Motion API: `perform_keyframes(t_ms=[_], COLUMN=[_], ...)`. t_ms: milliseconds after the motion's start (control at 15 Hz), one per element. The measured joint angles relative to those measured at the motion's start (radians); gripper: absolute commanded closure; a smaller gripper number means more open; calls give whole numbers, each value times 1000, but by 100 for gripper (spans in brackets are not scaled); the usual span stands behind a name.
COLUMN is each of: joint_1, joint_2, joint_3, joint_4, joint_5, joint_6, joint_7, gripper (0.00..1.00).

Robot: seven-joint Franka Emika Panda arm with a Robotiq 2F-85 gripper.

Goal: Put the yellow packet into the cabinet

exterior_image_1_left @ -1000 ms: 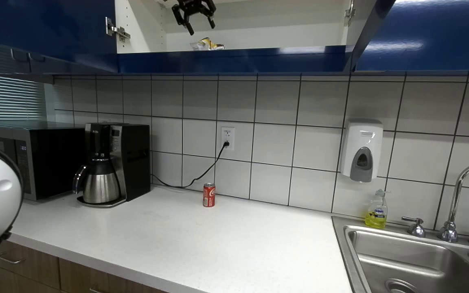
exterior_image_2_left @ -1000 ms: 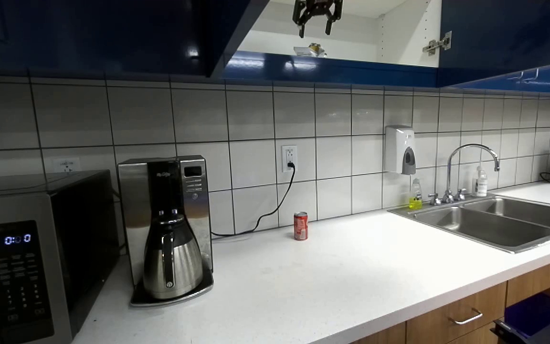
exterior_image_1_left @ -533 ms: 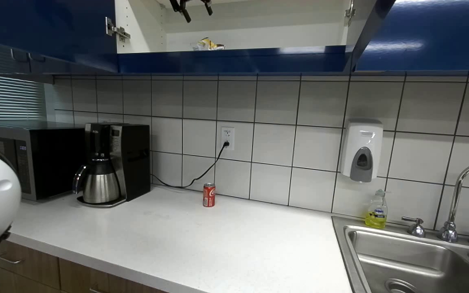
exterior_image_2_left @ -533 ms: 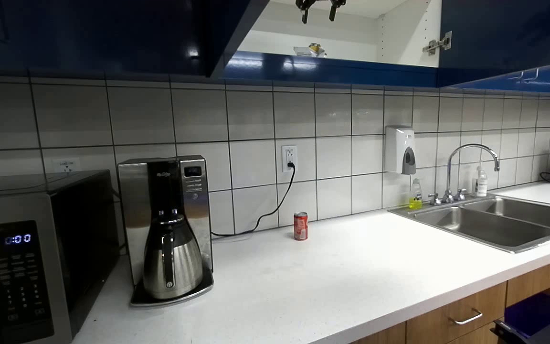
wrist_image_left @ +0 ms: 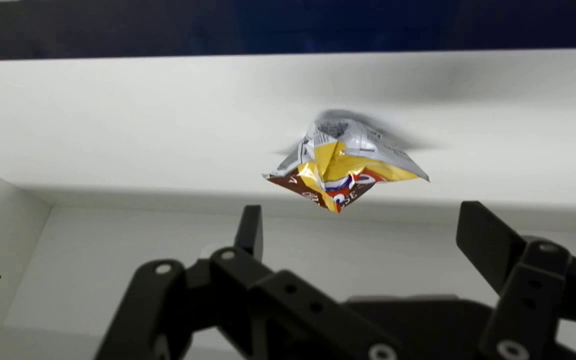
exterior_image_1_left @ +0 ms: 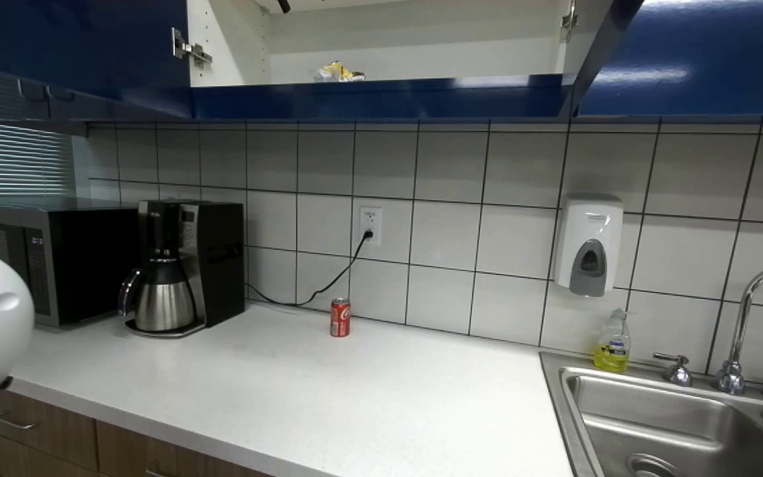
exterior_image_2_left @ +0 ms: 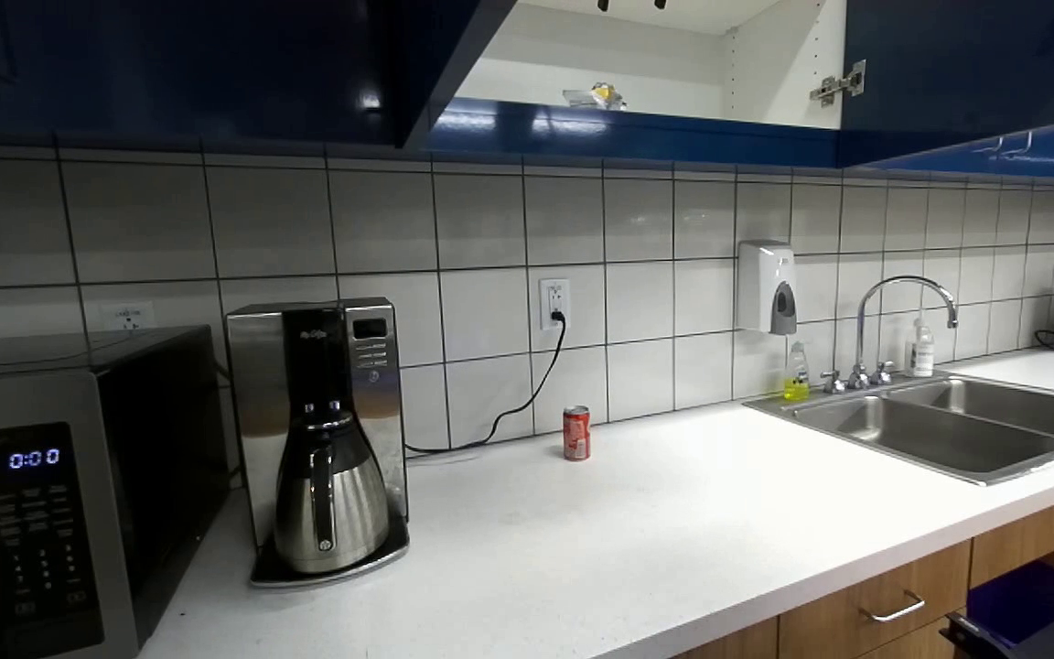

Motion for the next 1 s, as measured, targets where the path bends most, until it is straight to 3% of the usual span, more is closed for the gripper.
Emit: perform_keyframes(t_ms=[600, 1000], joint_1=[0, 0], joint_2=[-304, -417], joint_3=[-37, -39], joint_4=[-405, -657], joint_5=[61, 69], joint_6=[-162, -242], joint_7=[0, -3], gripper=[0, 0])
